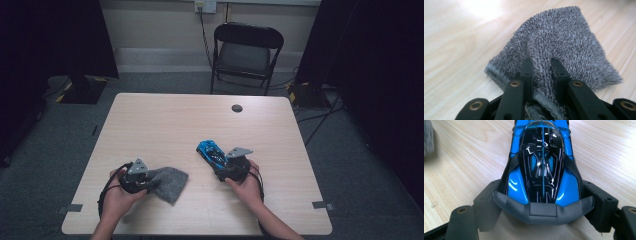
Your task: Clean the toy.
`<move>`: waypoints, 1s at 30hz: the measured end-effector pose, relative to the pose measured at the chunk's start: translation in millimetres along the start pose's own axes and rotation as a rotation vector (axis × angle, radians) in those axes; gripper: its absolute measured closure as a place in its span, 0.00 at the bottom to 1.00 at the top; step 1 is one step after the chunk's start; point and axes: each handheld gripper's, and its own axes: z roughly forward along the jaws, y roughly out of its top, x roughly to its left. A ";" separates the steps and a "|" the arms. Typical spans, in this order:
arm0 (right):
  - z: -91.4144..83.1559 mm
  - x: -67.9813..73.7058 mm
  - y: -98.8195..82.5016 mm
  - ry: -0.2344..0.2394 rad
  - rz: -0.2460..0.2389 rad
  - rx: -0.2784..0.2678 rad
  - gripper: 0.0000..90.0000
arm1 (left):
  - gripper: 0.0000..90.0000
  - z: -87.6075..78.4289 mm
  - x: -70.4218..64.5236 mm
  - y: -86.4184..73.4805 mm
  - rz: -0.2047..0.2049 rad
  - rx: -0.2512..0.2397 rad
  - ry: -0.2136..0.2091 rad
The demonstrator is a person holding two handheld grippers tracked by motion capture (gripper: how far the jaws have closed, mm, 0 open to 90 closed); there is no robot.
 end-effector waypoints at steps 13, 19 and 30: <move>0.0 0.0 0.0 0.000 0.000 0.000 0.26 | 0.84 3.8 -8.2 46.1 -0.029 -0.143 -0.029; 0.0 0.0 0.0 0.000 0.000 0.000 0.26 | 0.84 24.6 -14.7 77.0 -0.027 -0.155 -0.041; -0.1 0.0 0.0 0.000 0.000 0.000 0.26 | 0.83 65.9 -33.4 124.4 0.034 -0.120 -0.046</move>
